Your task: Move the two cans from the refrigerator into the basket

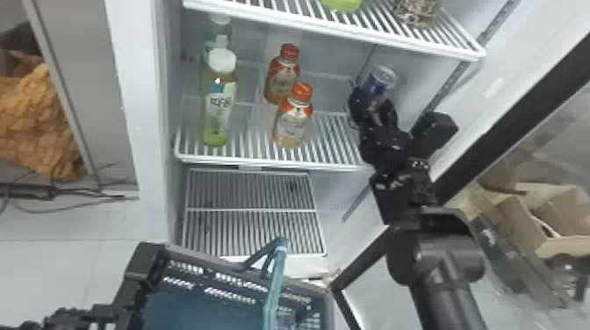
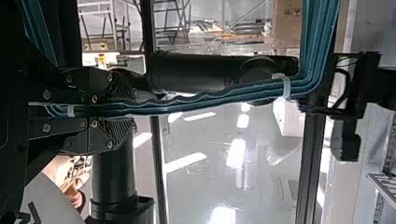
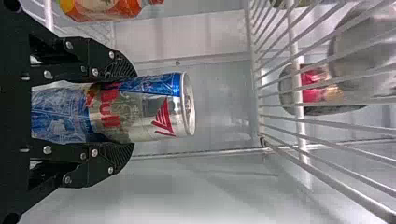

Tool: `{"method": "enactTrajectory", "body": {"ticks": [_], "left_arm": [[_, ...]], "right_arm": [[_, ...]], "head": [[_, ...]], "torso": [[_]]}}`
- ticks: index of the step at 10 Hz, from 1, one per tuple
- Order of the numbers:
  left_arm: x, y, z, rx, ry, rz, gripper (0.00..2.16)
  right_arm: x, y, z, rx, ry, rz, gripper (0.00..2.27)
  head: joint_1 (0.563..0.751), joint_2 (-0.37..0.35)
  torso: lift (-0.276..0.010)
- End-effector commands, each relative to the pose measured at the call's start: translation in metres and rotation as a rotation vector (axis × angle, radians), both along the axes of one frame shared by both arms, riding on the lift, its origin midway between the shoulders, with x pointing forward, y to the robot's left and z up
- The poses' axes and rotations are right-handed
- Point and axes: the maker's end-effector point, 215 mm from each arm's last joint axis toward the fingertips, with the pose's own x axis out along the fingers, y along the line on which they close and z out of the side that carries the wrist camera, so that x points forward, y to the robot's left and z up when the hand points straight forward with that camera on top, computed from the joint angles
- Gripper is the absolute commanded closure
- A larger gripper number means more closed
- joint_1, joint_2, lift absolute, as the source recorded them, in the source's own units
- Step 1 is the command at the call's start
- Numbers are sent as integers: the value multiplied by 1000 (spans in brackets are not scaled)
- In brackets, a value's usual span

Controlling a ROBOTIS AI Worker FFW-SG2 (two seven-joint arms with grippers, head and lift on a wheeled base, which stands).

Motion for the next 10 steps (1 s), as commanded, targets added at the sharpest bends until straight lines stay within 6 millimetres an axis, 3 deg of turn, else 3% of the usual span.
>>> {"method": "enactTrajectory", "body": {"ticks": [1, 8, 10], "left_arm": [[-3, 1, 1, -1, 3, -12, 1210], [-3, 2, 1, -2, 5, -9, 1210], [-4, 2, 0, -2, 8, -9, 1210]], "right_arm": [[-17, 5, 8, 2, -10, 11, 762], [-88, 48, 43, 57, -2, 107, 762], [-116, 57, 40, 66, 54, 126, 762]], "head": [[695, -350], [695, -350], [695, -350]], "torso": [[-266], [-266], [-266]]}}
